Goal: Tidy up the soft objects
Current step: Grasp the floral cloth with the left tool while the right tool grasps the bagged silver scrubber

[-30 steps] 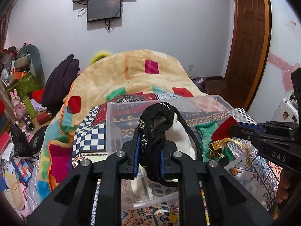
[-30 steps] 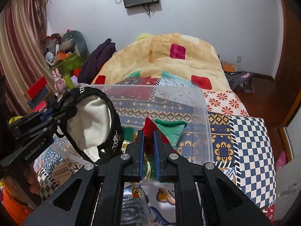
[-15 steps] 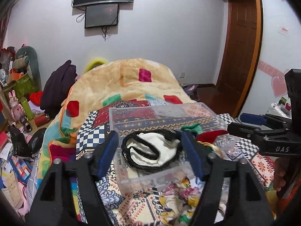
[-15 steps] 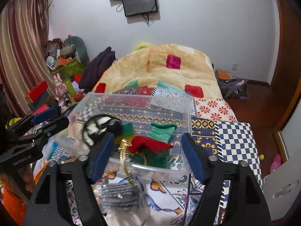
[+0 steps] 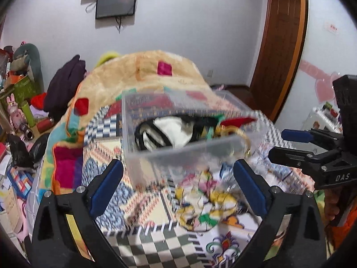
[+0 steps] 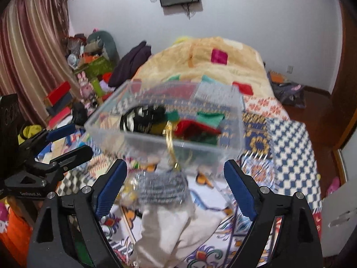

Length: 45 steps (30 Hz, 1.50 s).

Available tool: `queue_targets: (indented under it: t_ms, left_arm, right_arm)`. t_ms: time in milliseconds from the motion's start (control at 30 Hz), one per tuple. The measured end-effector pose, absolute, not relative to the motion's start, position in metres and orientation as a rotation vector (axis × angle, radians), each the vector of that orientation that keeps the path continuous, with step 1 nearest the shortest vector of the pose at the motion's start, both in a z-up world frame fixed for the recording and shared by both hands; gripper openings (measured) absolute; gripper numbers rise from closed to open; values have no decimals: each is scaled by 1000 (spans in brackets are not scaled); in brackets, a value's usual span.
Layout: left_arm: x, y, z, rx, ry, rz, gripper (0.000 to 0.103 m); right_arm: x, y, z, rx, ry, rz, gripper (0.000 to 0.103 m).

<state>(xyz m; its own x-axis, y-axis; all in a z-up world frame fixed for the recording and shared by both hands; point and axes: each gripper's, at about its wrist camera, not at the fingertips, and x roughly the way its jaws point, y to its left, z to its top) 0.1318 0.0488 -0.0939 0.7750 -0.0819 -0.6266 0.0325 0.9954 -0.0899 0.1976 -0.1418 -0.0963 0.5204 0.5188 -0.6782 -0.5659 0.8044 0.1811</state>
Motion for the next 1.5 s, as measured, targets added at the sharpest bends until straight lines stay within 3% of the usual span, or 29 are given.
queue_targets:
  t_ms: [267, 400, 467, 700, 833, 1000, 1500]
  left_arm:
    - [134, 51, -132, -142, 779, -50, 100]
    - [140, 43, -145, -116, 826, -68, 79]
    - [140, 38, -148, -111, 833, -74, 77]
    - [143, 32, -154, -114, 852, -102, 53]
    - [141, 30, -156, -113, 852, -118, 31]
    - [138, 32, -157, -113, 854, -132, 13]
    - [98, 35, -97, -88, 682, -138, 10]
  right_arm:
    - [197, -130, -124, -80, 867, 672, 87]
    - [198, -124, -135, -92, 899, 688, 87]
    - [199, -124, -136, -86, 907, 695, 83]
    - [198, -118, -142, -85, 936, 728, 57]
    - [194, -114, -140, -112, 910, 717, 47]
    - [193, -117, -135, -123, 880, 714, 40]
    - [169, -133, -85, -109, 715, 757, 38]
